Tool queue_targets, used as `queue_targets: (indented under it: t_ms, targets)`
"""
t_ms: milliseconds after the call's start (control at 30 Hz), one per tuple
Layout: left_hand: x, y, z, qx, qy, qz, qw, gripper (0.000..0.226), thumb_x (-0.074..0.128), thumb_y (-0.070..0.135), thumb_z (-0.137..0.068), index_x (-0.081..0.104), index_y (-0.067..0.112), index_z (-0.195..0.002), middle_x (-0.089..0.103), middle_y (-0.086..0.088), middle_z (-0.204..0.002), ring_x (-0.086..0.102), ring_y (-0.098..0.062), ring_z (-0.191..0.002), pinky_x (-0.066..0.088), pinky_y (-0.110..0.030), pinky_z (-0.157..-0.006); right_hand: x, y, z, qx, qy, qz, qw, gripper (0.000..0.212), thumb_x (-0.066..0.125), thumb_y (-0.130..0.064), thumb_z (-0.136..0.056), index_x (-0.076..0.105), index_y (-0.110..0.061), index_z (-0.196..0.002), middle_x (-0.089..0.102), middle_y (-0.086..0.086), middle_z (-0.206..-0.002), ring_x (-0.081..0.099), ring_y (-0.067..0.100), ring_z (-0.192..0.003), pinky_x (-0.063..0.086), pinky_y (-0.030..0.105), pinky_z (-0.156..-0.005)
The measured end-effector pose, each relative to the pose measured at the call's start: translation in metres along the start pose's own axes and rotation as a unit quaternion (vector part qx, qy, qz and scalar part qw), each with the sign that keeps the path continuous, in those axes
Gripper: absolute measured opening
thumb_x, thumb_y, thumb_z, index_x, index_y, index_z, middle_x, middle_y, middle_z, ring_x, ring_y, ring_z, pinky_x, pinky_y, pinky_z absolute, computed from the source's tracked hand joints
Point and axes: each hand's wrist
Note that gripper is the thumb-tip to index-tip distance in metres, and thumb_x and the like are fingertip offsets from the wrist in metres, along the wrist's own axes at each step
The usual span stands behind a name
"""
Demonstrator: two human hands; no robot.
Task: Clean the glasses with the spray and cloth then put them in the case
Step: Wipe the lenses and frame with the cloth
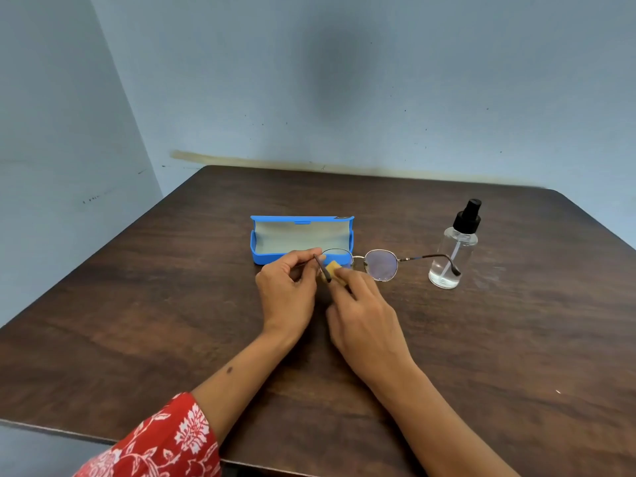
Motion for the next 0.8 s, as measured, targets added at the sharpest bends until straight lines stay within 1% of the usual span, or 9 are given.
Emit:
queue_targets:
  t_ms: [67,167,233,367,500,600,667,733,800]
  targets:
    - [-0.0006,0.0004,0.0005,0.009,-0.001,-0.003,1.0,0.018,0.067,0.002,-0.082,0.073,0.015,-0.093,0.073,0.002,-0.086,0.069,-0.005,-0.079,0.055,-0.019,-0.076,0.0008,-0.0005,0.0005,-0.013,0.004,-0.003,1.0,0.038,0.04,-0.01,-0.077,0.068,0.0,-0.101,0.065,0.009,-0.098,0.054,0.02,-0.089,0.053,0.025,-0.061]
    - [0.0005,0.0016,0.0019,0.021,-0.003,-0.013,1.0,0.018,0.068,0.002,-0.082,0.073,0.013,-0.095,0.072,0.006,-0.087,0.068,-0.002,-0.081,0.053,-0.016,-0.078,-0.0009,0.0031,-0.0012,0.026,0.029,0.008,0.999,0.039,0.041,-0.01,-0.078,0.068,0.001,-0.104,0.065,0.011,-0.101,0.049,0.018,-0.095,0.051,0.024,-0.068]
    - [0.0006,0.0015,0.0021,0.021,-0.006,-0.013,1.0,0.018,0.067,0.001,-0.082,0.073,0.012,-0.096,0.073,0.005,-0.088,0.069,-0.003,-0.083,0.053,-0.018,-0.08,-0.0005,0.0024,-0.001,0.025,0.036,0.01,0.999,0.041,0.04,-0.01,-0.078,0.067,0.002,-0.106,0.065,0.012,-0.102,0.049,0.018,-0.097,0.051,0.023,-0.071]
    - [-0.0006,0.0007,0.0019,0.019,-0.007,-0.007,1.0,0.017,0.067,0.001,-0.082,0.073,0.009,-0.096,0.073,0.0,-0.09,0.07,-0.007,-0.085,0.054,-0.022,-0.082,0.0018,-0.0002,-0.0002,-0.011,0.023,-0.001,1.0,0.045,0.04,-0.01,-0.077,0.065,0.002,-0.111,0.065,0.011,-0.104,0.05,0.019,-0.098,0.052,0.023,-0.07]
    - [-0.0008,0.0044,0.0045,0.039,-0.015,-0.012,0.999,0.02,0.067,-0.001,-0.082,0.072,0.007,-0.1,0.072,0.001,-0.093,0.068,-0.003,-0.086,0.052,-0.013,-0.081,0.0017,0.0033,-0.0027,0.017,0.047,0.035,0.998,0.039,0.042,-0.006,-0.078,0.066,0.003,-0.108,0.064,0.014,-0.106,0.051,0.021,-0.099,0.055,0.027,-0.066]
    - [-0.0009,0.0037,0.0041,0.04,-0.015,-0.012,0.999,0.018,0.067,0.001,-0.082,0.072,0.008,-0.098,0.072,0.001,-0.093,0.069,-0.004,-0.086,0.053,-0.016,-0.082,0.0039,0.001,-0.0015,-0.017,0.042,0.031,0.999,0.042,0.039,-0.005,-0.08,0.064,0.004,-0.113,0.065,0.014,-0.107,0.058,0.024,-0.096,0.055,0.027,-0.074]
    - [-0.0012,0.0048,0.0048,0.04,-0.015,-0.007,0.999,0.018,0.067,0.001,-0.082,0.072,0.008,-0.098,0.072,0.001,-0.092,0.069,-0.002,-0.084,0.053,-0.015,-0.08,0.0037,0.0015,-0.0018,-0.033,0.044,0.036,0.998,0.041,0.04,-0.004,-0.082,0.064,0.004,-0.114,0.065,0.013,-0.107,0.061,0.025,-0.095,0.054,0.027,-0.078]
    - [-0.001,0.0074,0.0064,0.047,-0.019,-0.006,0.999,0.019,0.067,-0.001,-0.082,0.072,0.007,-0.098,0.072,0.003,-0.091,0.068,0.001,-0.083,0.051,-0.011,-0.079,0.0012,0.0044,-0.0043,-0.021,0.058,0.056,0.997,0.036,0.043,-0.002,-0.083,0.065,0.005,-0.111,0.065,0.014,-0.106,0.062,0.026,-0.096,0.055,0.029,-0.078]
    - [-0.0004,0.0087,0.0081,0.058,-0.028,-0.011,0.998,0.02,0.066,-0.004,-0.082,0.071,0.006,-0.099,0.07,0.005,-0.091,0.067,0.004,-0.085,0.05,-0.01,-0.08,-0.0008,0.0076,-0.007,-0.003,0.072,0.077,0.994,0.035,0.043,0.001,-0.082,0.065,0.006,-0.108,0.065,0.017,-0.105,0.063,0.029,-0.098,0.055,0.032,-0.079]
Point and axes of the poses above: each hand's wrist, its own z-axis away from the middle knuckle, its own x-axis out of the palm, y = z × x
